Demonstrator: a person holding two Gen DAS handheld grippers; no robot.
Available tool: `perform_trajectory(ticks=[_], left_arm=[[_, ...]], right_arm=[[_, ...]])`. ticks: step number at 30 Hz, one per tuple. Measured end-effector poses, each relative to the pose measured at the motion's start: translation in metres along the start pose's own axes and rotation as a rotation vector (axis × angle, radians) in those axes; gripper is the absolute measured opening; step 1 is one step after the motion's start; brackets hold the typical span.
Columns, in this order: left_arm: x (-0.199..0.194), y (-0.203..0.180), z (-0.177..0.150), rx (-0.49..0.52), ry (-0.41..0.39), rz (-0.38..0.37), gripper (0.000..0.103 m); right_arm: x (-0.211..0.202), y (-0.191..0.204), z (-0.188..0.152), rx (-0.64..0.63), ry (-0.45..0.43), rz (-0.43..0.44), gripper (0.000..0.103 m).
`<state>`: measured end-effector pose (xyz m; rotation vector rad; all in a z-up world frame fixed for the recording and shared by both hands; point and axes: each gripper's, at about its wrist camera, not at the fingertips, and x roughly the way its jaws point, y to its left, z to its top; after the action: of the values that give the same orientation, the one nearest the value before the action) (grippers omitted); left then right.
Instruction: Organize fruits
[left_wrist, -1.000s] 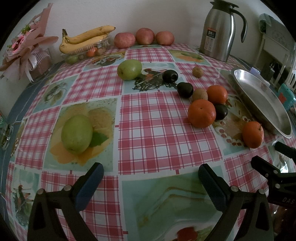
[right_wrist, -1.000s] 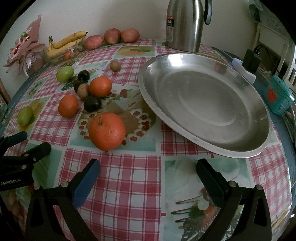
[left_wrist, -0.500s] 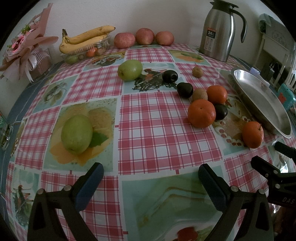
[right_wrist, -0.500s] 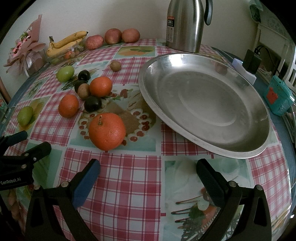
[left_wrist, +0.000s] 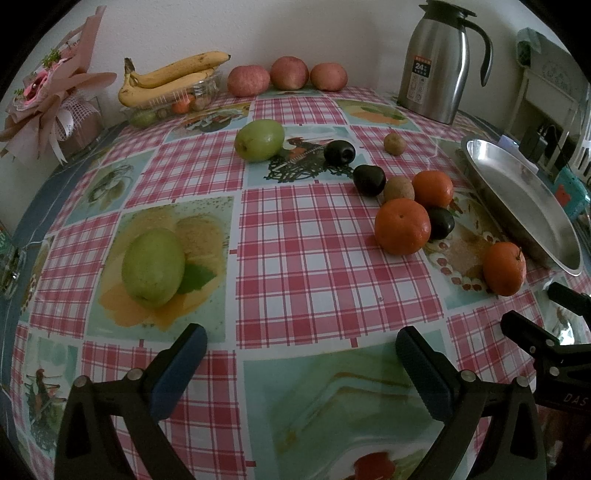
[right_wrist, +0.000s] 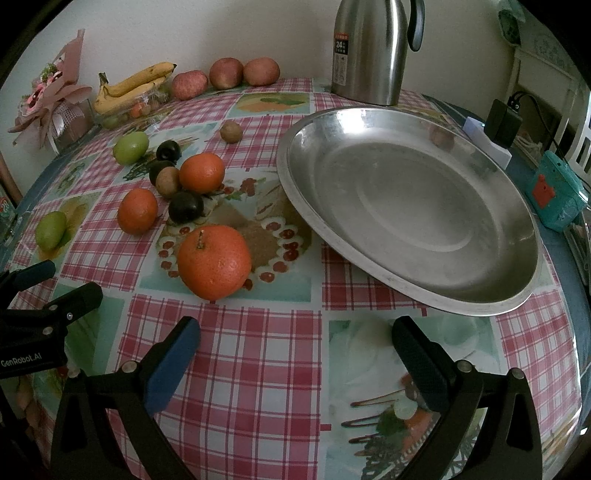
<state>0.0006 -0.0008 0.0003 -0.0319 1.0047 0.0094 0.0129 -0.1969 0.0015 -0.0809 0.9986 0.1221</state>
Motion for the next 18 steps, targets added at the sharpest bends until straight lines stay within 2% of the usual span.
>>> perform_trajectory(ticks=[18], left_arm=[[0.0000, 0.0002, -0.0002, 0.000, -0.001, -0.001, 0.103]], right_arm=[[0.0005, -0.0001, 0.0003, -0.007, -0.006, 0.003, 0.103]])
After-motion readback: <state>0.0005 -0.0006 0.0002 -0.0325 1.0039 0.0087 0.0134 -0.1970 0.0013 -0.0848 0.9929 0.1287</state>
